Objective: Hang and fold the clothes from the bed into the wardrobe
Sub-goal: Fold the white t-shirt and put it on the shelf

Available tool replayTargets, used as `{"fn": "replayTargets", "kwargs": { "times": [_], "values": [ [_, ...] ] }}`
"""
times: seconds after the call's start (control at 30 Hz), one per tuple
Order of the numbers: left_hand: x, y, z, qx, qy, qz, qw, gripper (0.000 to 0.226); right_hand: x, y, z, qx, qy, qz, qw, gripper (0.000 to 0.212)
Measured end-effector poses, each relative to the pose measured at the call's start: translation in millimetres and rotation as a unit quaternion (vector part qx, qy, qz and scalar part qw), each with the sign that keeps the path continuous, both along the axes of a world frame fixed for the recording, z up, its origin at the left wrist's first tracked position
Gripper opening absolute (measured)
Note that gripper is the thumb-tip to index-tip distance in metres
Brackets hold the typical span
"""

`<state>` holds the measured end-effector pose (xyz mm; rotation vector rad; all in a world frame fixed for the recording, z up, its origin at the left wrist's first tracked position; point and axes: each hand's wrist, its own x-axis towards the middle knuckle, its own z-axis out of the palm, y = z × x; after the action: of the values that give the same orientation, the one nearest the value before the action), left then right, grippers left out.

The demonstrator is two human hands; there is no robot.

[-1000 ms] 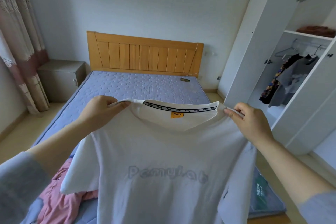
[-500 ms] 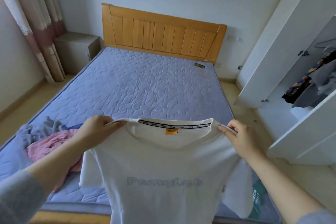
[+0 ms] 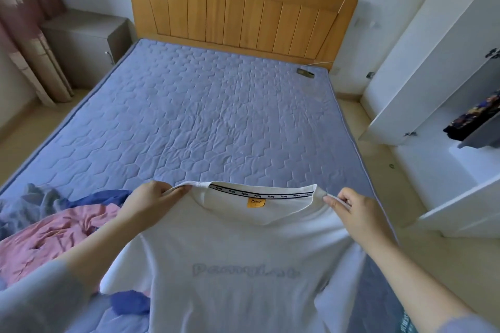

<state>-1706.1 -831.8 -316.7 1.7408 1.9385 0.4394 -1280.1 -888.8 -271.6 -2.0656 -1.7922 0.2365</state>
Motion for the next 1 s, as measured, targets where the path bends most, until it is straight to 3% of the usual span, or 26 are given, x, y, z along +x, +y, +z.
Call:
{"fn": "replayTargets", "kwargs": {
  "times": [0.3, 0.6, 1.0],
  "values": [
    [41, 127, -45, -0.005, 0.057, 0.02, 0.998, 0.065, 33, 131, -61, -0.017, -0.026, 0.001, 1.0, 0.044],
    [81, 211, -149, -0.039, 0.103, 0.056, 0.992, 0.068, 72, 229, -177, -0.071, -0.018, 0.004, 0.997, 0.049],
    [118, 330, -278, -0.047, 0.202, 0.025, 0.978, 0.073, 91, 338, -319, -0.088, -0.034, -0.021, 0.995, 0.046]
  ]
}}
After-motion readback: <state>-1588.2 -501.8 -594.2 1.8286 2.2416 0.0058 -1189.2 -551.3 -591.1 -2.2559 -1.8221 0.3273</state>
